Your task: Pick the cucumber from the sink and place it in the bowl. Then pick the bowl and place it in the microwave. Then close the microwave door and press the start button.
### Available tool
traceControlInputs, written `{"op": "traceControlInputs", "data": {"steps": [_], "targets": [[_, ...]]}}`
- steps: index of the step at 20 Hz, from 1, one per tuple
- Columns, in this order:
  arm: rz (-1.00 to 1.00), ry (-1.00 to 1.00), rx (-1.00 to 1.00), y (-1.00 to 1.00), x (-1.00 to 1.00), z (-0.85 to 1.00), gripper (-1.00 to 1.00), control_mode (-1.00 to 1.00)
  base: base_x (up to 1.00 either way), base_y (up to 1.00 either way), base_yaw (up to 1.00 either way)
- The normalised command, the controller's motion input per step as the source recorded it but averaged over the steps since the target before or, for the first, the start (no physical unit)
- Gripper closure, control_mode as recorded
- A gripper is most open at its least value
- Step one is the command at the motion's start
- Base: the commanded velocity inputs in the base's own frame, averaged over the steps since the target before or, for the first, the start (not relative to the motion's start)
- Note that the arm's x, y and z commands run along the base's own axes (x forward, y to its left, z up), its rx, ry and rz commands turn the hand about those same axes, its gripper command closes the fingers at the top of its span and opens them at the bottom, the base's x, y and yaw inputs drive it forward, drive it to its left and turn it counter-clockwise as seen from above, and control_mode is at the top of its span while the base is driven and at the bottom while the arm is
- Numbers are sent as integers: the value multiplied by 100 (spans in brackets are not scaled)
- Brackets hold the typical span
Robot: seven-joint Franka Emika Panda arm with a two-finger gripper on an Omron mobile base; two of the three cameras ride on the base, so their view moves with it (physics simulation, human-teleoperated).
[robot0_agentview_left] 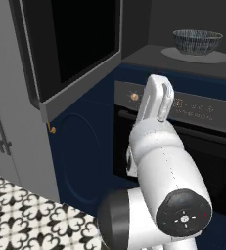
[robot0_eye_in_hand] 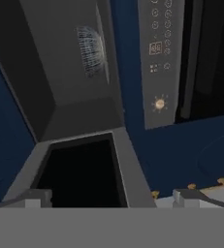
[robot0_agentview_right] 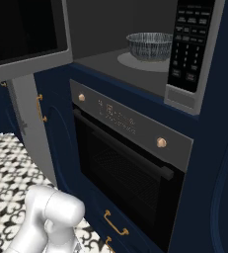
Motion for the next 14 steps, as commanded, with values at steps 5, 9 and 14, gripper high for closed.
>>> {"op": "traceControlInputs", "data": {"steps": [5, 9, 14], "targets": [[-5, -17, -16, 95, 13, -51, -100, -100, 0, 0, 0], [-17, -11, -18, 96, 28, -46, -100, -100, 0, 0, 0], [-15, -6, -14, 86, 51, -55, -100, -100, 0, 0, 0]]}}
